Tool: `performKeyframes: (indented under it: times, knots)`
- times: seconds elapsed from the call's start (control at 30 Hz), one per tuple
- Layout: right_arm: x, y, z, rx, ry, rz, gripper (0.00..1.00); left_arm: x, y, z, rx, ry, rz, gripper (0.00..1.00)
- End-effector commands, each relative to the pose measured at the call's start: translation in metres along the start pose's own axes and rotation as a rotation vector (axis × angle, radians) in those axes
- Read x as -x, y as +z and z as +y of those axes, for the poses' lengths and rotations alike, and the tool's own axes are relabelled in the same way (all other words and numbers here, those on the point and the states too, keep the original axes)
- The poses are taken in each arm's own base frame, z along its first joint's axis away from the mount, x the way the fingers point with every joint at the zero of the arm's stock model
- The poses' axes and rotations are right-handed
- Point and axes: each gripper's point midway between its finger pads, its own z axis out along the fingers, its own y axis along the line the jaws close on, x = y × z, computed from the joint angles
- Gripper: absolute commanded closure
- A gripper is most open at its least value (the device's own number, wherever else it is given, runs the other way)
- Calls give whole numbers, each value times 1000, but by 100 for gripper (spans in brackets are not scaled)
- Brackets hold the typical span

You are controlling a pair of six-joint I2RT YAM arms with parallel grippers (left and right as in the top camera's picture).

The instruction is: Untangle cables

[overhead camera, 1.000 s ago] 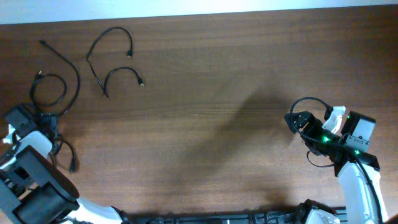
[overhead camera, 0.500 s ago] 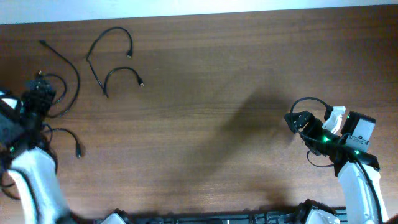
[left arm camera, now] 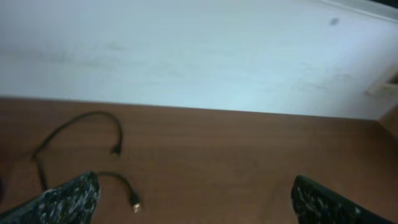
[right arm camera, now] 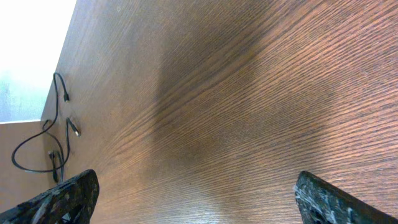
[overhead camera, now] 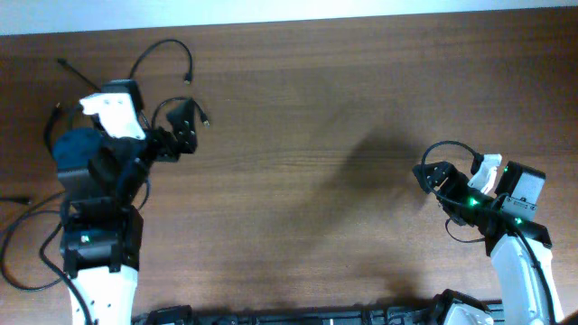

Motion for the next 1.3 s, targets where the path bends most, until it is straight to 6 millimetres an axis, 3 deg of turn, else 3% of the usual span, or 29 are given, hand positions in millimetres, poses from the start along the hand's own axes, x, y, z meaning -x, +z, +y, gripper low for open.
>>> performKeyframes:
  times: [0.0,0.17,0.37,0.5,0.67,0.77,1.03,1.27]
  knots:
    - [4,-2,1,-1,-20,-15,1,16,-15,-11,-5,79,-59,1]
    - [4,-2,1,-1,-20,-15,1,1,-17,-10,2,59,0,1]
    - [4,-2,1,-1,-20,-15,1,-52,-16,-1,28,-14,213,1]
    - [4,-2,1,-1,-21,-15,1,-91,-27,1,48,-70,377,1]
    - [4,-2,1,-1,-20,-15,1,-111,-41,-1,59,-100,463,1]
    - [4,-2,1,-1,-20,-15,1,-106,-60,-8,55,-90,433,1]
    - [4,-2,1,-1,-21,-15,1,-60,-125,-37,20,11,139,1]
    - [4,-2,1,-1,-21,-15,1,-43,-168,-55,-1,72,-37,1]
